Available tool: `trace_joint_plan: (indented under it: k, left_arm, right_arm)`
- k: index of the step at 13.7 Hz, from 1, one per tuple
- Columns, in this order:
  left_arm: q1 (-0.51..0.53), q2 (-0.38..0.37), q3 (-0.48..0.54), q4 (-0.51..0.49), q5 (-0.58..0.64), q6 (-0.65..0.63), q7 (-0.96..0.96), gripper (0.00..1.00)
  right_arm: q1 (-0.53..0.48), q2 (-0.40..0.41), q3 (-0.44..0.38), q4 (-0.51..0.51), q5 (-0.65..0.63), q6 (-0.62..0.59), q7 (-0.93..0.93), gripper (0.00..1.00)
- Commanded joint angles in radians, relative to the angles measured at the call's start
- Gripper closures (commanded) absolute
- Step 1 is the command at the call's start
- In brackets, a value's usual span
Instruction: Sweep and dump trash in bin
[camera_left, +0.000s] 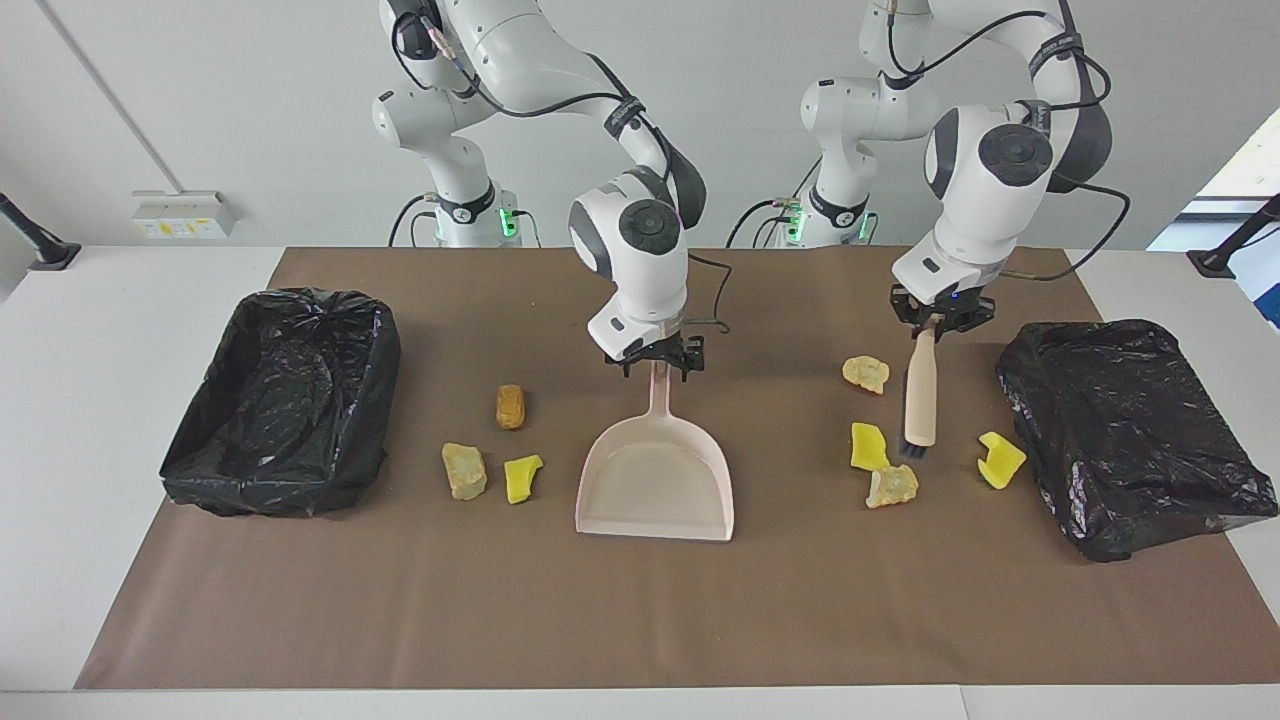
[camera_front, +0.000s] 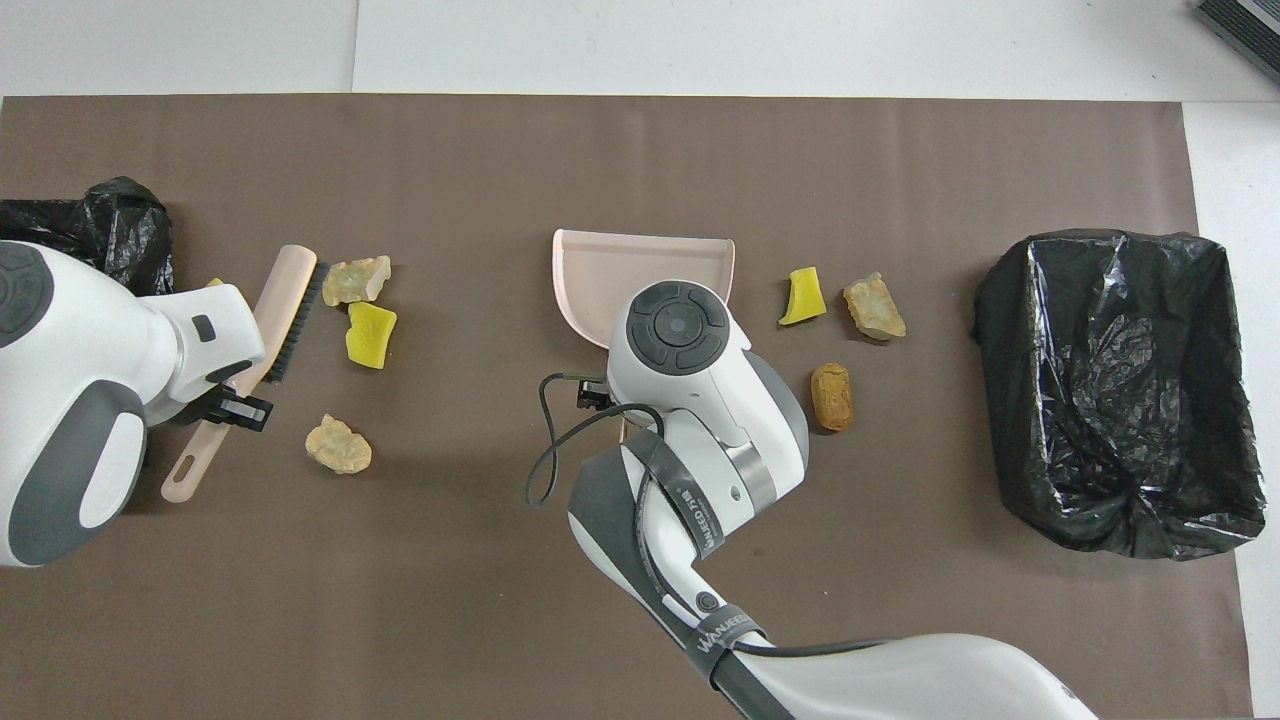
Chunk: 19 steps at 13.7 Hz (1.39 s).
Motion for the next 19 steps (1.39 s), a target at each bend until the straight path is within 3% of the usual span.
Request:
trace_joint_plan:
  k: [1, 5, 8, 12, 16, 19]
  left_arm:
    - [0.11, 0.058, -0.013, 0.011, 0.081, 0.096, -0.004, 1.0]
    - [0.169, 0.121, -0.013, 0.002, 0.266, 0.17, -0.101, 1.0]
    - [0.152, 0.129, -0.014, -0.045, 0.276, 0.178, -0.183, 1.0]
    - [0.111, 0.098, -0.016, -0.111, 0.276, 0.143, -0.185, 1.0]
    - [0.023, 0.074, -0.024, -0.13, 0.268, 0.058, -0.174, 1.0]
    - [-0.102, 0.06, -0.024, -0.118, 0.212, -0.064, -0.188, 1.0]
  right_arm:
    - [-0.008, -0.014, 0.002, -0.022, 0.021, 0.033, -0.001, 1.0]
    - [-0.02, -0.014, 0.002, 0.003, 0.017, 0.013, -0.005, 1.0]
    - [-0.02, -0.074, -0.004, -0.003, -0.005, -0.018, -0.078, 1.0]
    - [-0.057, -0.176, -0.006, -0.012, -0.005, -0.169, -0.267, 1.0]
    - [-0.129, -0.249, -0.007, -0.015, -0.008, -0.375, -0.584, 1.0]
    - [-0.137, -0.307, -0.006, -0.061, -0.11, -0.479, -0.91, 1.0]
